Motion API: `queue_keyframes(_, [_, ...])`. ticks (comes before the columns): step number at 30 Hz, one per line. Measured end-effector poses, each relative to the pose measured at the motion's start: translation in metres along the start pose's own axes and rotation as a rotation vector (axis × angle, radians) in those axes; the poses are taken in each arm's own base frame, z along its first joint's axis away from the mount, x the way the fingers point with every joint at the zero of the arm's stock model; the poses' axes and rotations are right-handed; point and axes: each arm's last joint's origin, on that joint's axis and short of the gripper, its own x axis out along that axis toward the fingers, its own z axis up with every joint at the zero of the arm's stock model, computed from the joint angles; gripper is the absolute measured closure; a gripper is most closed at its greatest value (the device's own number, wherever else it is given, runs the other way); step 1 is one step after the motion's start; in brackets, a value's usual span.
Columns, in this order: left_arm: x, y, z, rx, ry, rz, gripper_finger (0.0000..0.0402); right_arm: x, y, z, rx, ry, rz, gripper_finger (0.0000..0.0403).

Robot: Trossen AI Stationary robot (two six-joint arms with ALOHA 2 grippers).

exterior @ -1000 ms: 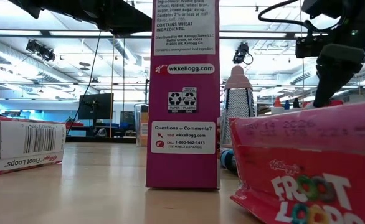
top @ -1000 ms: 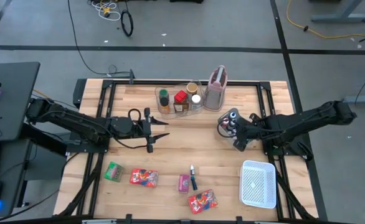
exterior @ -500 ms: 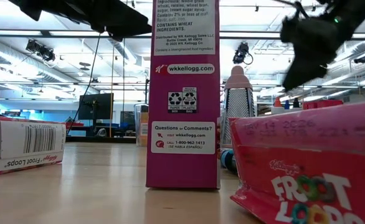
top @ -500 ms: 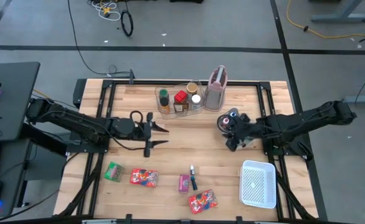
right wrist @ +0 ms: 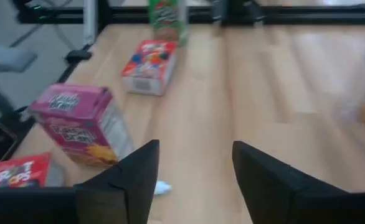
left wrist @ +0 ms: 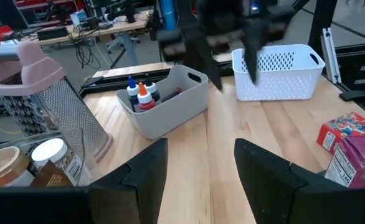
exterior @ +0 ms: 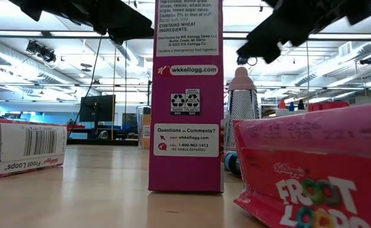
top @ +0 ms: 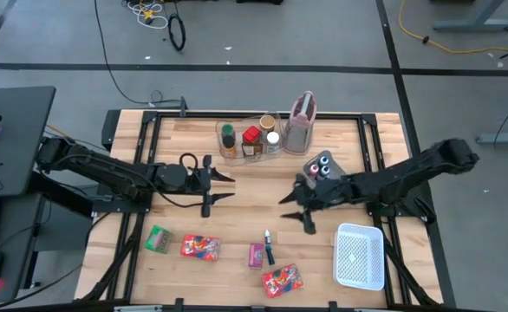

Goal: Pick & Place Kitchen Items
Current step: Put the small purple food coloring bottle into the gray bin

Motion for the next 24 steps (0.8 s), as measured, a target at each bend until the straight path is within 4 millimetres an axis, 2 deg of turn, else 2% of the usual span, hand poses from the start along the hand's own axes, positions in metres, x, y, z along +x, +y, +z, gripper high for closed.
queue_keyframes(6, [0.0, 0.0, 0.0, -0.004, 0.0, 0.0, 0.0207, 0.046, 0.007, -0.021, 0.041, 0.028, 0.126, 0.0162])
queue_keyframes(11, [0.0, 0.0, 0.0, -0.035, 0.0, 0.0, 0.0207, 0.077, 0.01, -0.044, 0.069, 0.07, 0.175, 0.0138])
queue_keyframes(19, [0.0, 0.0, 0.0, -0.1, 0.001, -0.001, 0.0207, 0.109, 0.016, -0.08, 0.105, 0.119, 0.184, 0.0119])
queue_keyframes(24, [0.0, 0.0, 0.0, -0.101, 0.004, -0.001, 0.0207, 0.119, 0.022, -0.096, 0.118, 0.141, 0.157, 0.0119])
